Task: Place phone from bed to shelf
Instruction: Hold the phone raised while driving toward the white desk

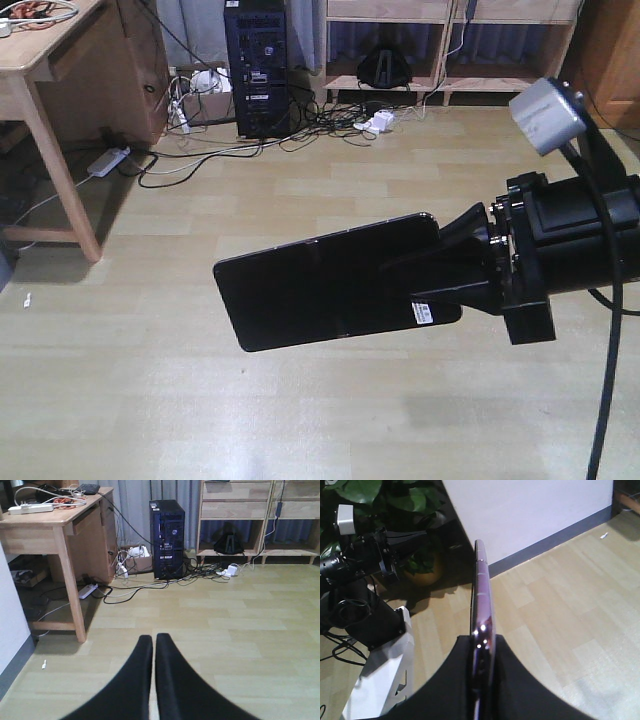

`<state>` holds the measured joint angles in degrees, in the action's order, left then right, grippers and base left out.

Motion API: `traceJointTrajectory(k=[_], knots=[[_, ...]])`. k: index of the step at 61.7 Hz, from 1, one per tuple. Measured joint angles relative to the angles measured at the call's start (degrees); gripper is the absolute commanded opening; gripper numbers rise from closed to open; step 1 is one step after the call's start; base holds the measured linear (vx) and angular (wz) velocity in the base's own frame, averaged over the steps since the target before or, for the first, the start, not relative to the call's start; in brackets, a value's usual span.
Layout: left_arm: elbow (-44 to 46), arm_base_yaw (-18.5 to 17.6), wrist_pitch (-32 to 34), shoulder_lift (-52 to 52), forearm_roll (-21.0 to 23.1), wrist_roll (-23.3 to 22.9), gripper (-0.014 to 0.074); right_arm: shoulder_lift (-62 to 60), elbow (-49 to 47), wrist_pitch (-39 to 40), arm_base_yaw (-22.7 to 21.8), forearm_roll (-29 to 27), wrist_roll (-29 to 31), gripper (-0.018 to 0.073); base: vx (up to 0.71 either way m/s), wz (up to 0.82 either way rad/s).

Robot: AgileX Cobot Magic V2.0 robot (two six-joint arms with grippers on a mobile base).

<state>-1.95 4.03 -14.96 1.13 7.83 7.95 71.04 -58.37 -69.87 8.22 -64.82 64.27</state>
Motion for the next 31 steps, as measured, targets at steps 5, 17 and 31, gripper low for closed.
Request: traceJointTrajectory(k=[5,17,31], knots=[[0.00,0.00,0.00,0.00,0.00,0.00,0.0001,-0.13,0.02,-0.05,0.00,-0.14,0.00,-0.0001,0.37,-0.03],[0.00,0.00,0.00,0.00,0.00,0.00,0.0001,-0.30,0.02,-0.01,0.00,0.01,0.00,-0.0001,0.36,-0.10],[0.00,0.00,0.00,0.00,0.00,0.00,0.0001,-0.30,0.02,0.05,0.00,0.02,0.00,-0.0001,0.34,-0.21]])
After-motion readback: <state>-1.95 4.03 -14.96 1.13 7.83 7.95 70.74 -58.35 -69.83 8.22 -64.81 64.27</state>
